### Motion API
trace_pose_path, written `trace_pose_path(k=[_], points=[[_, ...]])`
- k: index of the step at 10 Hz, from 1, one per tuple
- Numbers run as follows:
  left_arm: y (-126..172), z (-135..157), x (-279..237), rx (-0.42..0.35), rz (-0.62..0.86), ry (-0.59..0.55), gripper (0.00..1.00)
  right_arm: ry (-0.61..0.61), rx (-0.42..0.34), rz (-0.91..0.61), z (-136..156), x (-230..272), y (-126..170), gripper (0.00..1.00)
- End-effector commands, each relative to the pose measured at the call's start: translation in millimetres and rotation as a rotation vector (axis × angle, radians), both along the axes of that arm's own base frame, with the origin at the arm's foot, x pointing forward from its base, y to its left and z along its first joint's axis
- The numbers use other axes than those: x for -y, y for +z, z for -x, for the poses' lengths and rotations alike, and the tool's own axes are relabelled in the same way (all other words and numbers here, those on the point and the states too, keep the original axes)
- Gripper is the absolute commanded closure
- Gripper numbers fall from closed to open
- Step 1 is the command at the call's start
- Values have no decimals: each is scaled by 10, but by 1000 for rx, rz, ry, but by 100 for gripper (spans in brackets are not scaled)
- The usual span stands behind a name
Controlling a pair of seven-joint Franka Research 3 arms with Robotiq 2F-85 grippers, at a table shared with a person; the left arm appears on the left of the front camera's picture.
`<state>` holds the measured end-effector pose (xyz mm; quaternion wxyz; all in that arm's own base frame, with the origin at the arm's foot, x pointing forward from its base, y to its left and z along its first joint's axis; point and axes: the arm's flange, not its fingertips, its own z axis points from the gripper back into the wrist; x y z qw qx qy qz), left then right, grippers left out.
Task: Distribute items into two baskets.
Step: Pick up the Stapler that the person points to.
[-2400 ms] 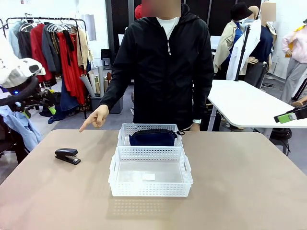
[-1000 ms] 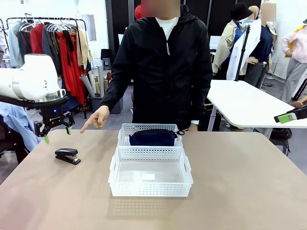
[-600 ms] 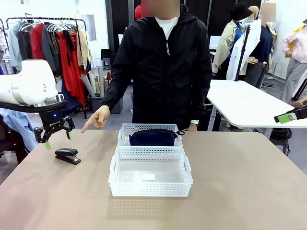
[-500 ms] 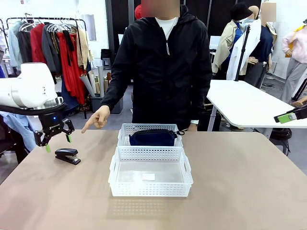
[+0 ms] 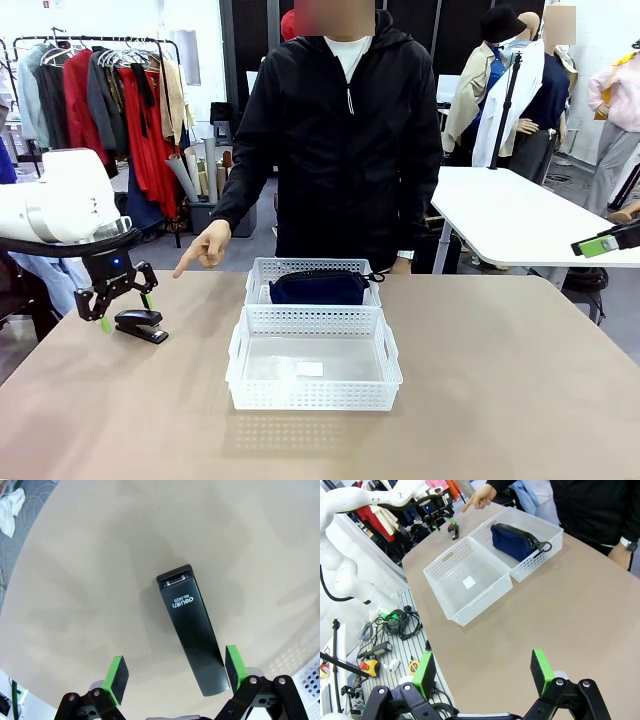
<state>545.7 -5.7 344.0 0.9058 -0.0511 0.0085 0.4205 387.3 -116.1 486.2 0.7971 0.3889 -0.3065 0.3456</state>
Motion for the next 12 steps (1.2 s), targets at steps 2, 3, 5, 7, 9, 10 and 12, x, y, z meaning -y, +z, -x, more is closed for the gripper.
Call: trace_pose_path(k=[2,3,5,7,9,10,12], points=[[-158,-79,7,18,-5,32,0,-6,1,-8,-5,-10,15,0],[-184,-115,9,26,-10,38,0,-6,1,-8,-5,-10,15,0],[-208,-181,15,46,-22,42,0,-6,1,-8,-5,-10,15,0],[-196,-196,46,55,-20,28,4,-6,1,-8,-5,-10,15,0],[-226,-210,65,41,-20,15,22,-6,1,-8,-5,-10,15,0],[-237,-211,76,40,-15,12,32,-6,1,-8,-5,-10,15,0],[-237,-209,93,34,-17,0,54,-6,1,-8,-5,-10,15,0]])
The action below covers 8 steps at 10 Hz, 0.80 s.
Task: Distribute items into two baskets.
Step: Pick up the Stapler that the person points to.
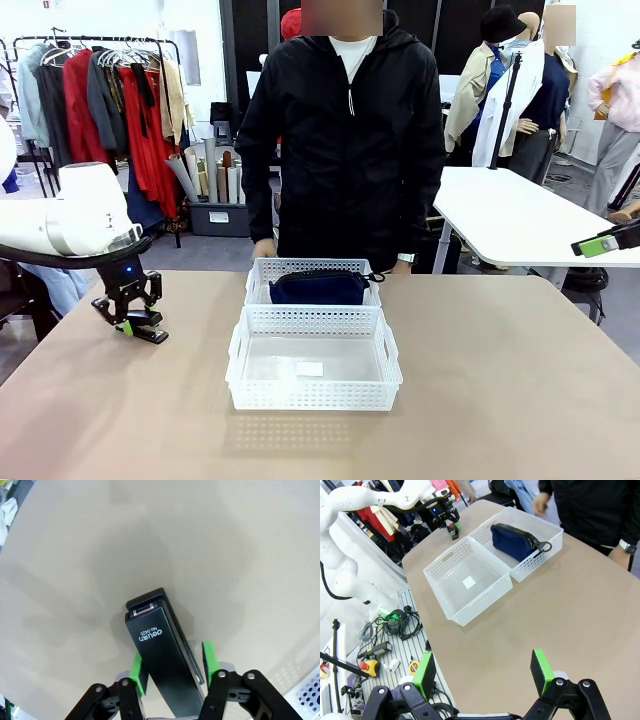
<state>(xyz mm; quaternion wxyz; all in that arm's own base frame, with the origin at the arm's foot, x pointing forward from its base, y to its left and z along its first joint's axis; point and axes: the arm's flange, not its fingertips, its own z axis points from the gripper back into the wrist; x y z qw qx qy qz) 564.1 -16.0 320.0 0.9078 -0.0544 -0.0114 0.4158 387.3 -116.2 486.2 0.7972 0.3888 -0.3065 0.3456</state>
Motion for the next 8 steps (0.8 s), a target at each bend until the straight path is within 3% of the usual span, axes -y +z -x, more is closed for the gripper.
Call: trace_pose_path(k=[1,3,8], points=[[-11,-22,-8,-12,-6,6,66,-6,1,-8,-5,-10,15,0],[0,-22,-11,-17,-7,-4,88,-6,1,-8,-5,-10,15,0],[17,-14,-15,-35,-24,-20,88,-6,1,-8,-5,-10,15,0]])
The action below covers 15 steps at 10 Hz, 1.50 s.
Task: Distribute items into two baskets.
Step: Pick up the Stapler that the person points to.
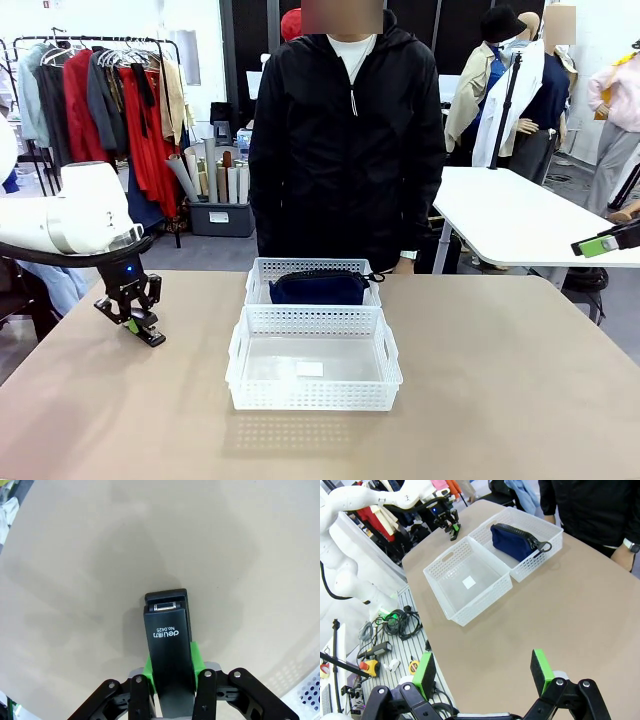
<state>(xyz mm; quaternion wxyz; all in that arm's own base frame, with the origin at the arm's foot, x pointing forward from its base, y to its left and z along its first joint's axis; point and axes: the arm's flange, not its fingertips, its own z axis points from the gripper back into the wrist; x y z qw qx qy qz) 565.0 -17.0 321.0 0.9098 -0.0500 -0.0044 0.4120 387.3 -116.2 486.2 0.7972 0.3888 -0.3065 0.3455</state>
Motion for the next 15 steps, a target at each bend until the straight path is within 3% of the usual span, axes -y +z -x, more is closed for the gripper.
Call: trace_pose_path(k=[1,4,7,10,12,15], points=[[25,0,-24,-28,-24,-24,88,-6,1,-8,-5,-10,15,0],[520,40,60,-68,-44,-212,88,-6,1,-8,-5,-10,15,0],[1201,218,132,-94,-53,-419,88,-6,1,-8,-5,-10,15,0],[1849,525,107,-8,44,-610,88,-6,1,-8,-5,-10,15,0],[2049,717,67,-6,105,-721,88,-6,1,-8,-5,-10,15,0],[2119,848,75,17,107,-845,88,-6,1,-8,-5,-10,15,0]])
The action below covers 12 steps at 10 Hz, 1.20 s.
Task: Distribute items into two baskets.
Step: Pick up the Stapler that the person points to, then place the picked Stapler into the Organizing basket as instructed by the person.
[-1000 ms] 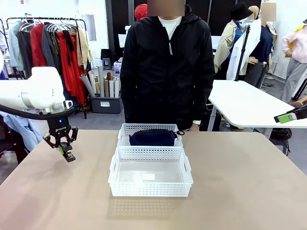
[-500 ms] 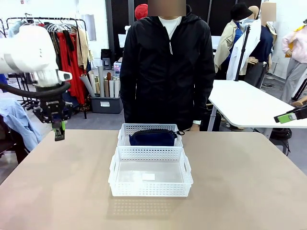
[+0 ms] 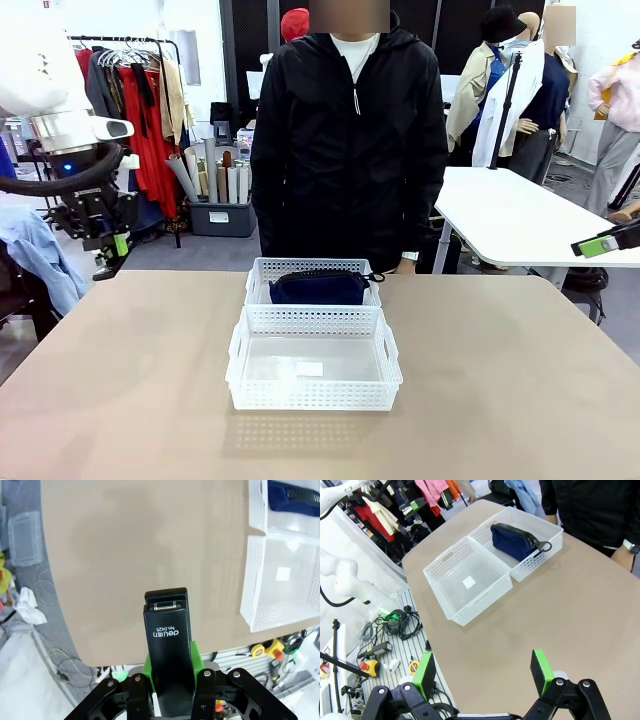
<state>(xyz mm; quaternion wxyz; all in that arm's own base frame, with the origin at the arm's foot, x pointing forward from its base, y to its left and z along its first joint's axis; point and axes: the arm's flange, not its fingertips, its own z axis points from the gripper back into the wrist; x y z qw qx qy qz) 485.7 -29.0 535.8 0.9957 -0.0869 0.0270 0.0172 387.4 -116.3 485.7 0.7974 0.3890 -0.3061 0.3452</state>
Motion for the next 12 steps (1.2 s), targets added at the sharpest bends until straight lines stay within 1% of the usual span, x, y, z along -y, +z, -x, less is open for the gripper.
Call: trace_pose_path(k=[1,2,3,4,12], points=[[-34,71,-31,-10,18,-47,88,-5,2,-8,-4,-11,19,0],[-26,76,-25,-14,22,-60,88,-5,2,-8,-4,-11,19,0],[-17,69,-10,-38,-1,-25,88,-5,2,-8,-4,-11,19,0],[-49,29,4,-8,2,-38,88,-5,2,-8,-4,-11,19,0],[-49,29,4,-8,2,-38,88,-5,2,-8,-4,-11,19,0]])
